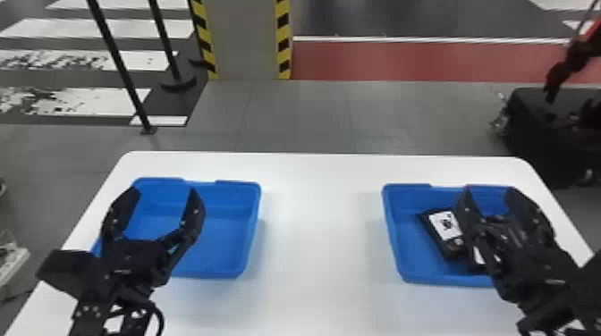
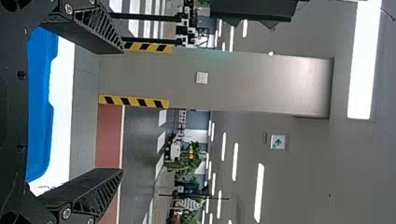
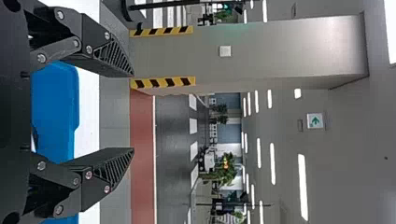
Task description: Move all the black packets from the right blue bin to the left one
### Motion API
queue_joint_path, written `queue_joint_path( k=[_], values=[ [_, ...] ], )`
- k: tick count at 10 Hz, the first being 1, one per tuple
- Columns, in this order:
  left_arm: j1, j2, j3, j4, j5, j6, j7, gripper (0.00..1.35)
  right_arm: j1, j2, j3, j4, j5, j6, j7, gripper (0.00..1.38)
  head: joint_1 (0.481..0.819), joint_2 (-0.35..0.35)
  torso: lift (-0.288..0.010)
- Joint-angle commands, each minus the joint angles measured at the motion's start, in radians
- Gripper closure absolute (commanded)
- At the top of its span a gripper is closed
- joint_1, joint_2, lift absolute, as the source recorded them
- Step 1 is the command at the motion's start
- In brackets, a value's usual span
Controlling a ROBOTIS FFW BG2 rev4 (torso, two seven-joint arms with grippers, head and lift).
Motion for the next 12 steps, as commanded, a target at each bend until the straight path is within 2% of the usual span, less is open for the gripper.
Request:
queue_joint_path(
  k=[1, 4, 6, 7, 12],
  values=[
    [0.003, -0.003, 0.0, 0.0, 0.003, -0.001, 0.0, 0.12, 0.015, 0.0, -0.027, -0.016, -0.011, 0.036, -0.01, 0.5, 0.695, 0.026, -0.11],
    [0.008, -0.003, -0.005, 0.0, 0.012, 0.006, -0.003, 0.12, 0.032, 0.0, -0.071, -0.036, -0.014, 0.176, -0.062, 0.5, 0.695, -0.012, -0.11],
    [0.008, -0.003, -0.014, 0.0, 0.021, 0.021, -0.006, 0.12, 0.0, -0.009, -0.098, 0.014, 0.005, 0.304, -0.067, 0.5, 0.695, -0.038, -0.11],
    [0.008, -0.003, -0.014, 0.0, 0.021, 0.021, -0.006, 0.12, -0.017, -0.02, -0.098, 0.043, -0.001, 0.333, -0.067, 0.5, 0.695, -0.058, -0.11],
    [0.016, -0.003, -0.015, 0.0, 0.024, 0.035, -0.012, 0.12, -0.12, -0.021, -0.098, 0.119, 0.023, 0.468, -0.091, 0.51, 0.695, -0.091, -0.11]
  ],
)
